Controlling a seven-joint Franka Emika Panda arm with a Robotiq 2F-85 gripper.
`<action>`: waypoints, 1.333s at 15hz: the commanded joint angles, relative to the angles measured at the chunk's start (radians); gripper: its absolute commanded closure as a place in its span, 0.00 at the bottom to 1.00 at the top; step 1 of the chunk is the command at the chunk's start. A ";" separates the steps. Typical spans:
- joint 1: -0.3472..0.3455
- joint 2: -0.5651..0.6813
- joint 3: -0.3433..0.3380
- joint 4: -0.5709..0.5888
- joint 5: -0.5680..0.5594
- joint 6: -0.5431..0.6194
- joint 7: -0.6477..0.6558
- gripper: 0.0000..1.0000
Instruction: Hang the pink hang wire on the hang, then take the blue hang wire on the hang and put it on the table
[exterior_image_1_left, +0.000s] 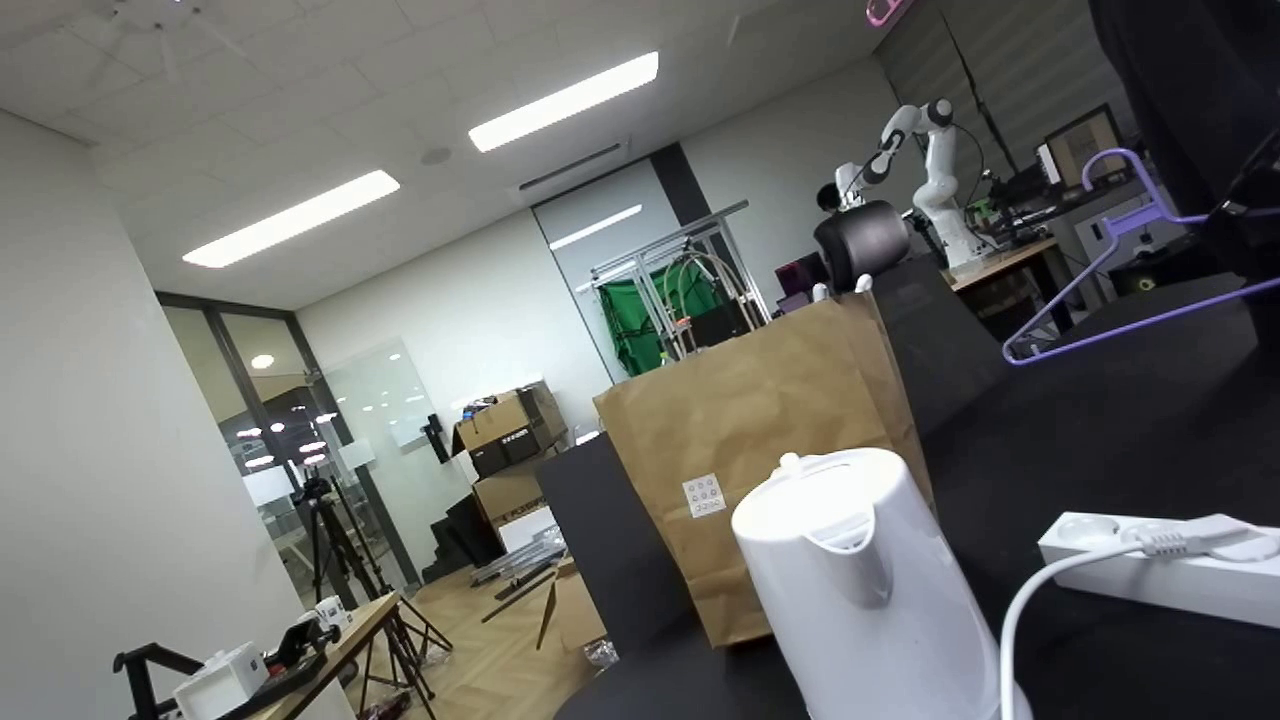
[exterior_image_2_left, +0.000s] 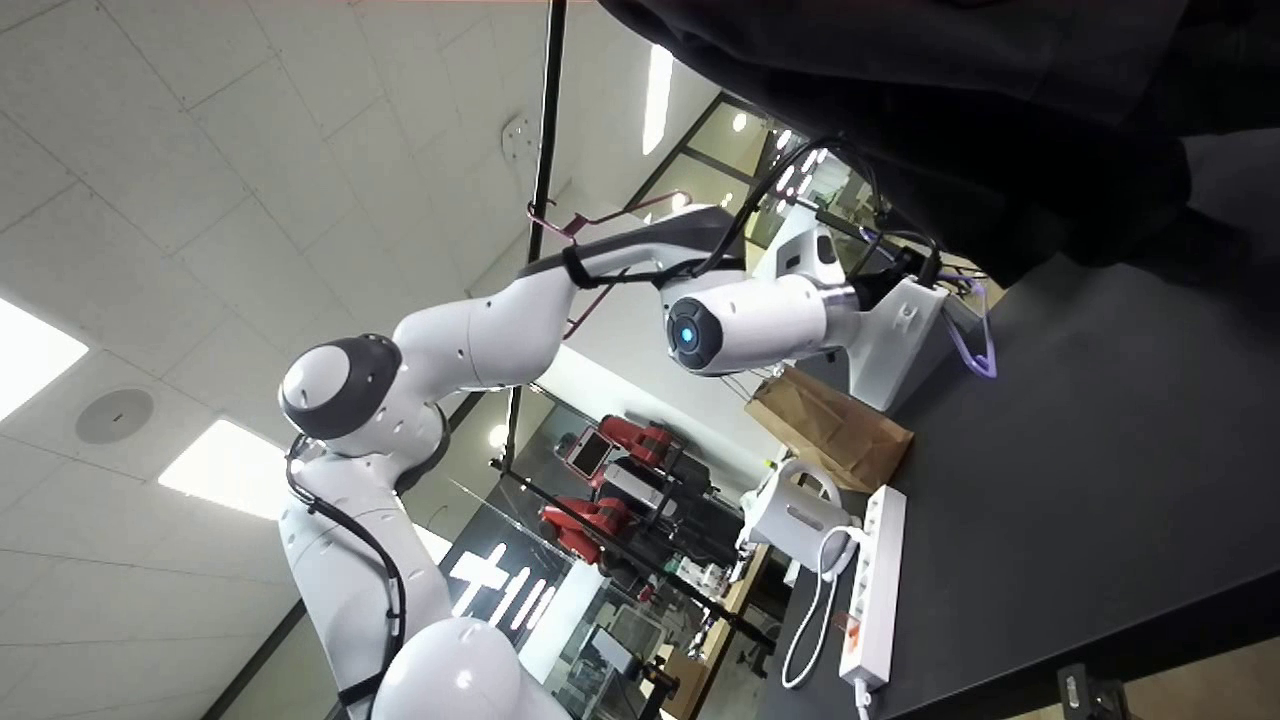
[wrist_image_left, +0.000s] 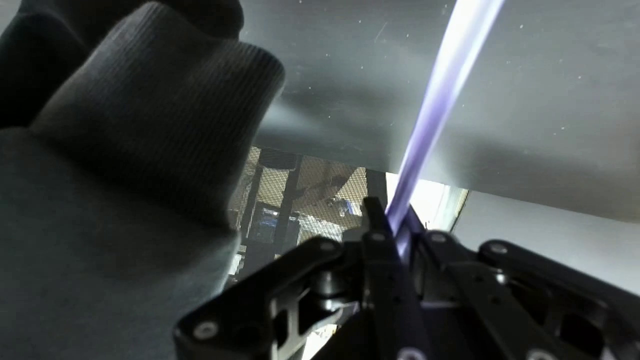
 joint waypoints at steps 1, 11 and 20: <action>0.024 0.021 -0.015 0.000 0.000 0.002 0.000 0.92; 0.048 0.070 -0.021 0.002 0.000 0.004 0.001 0.92; 0.191 0.142 -0.192 0.002 0.101 -0.139 0.001 0.98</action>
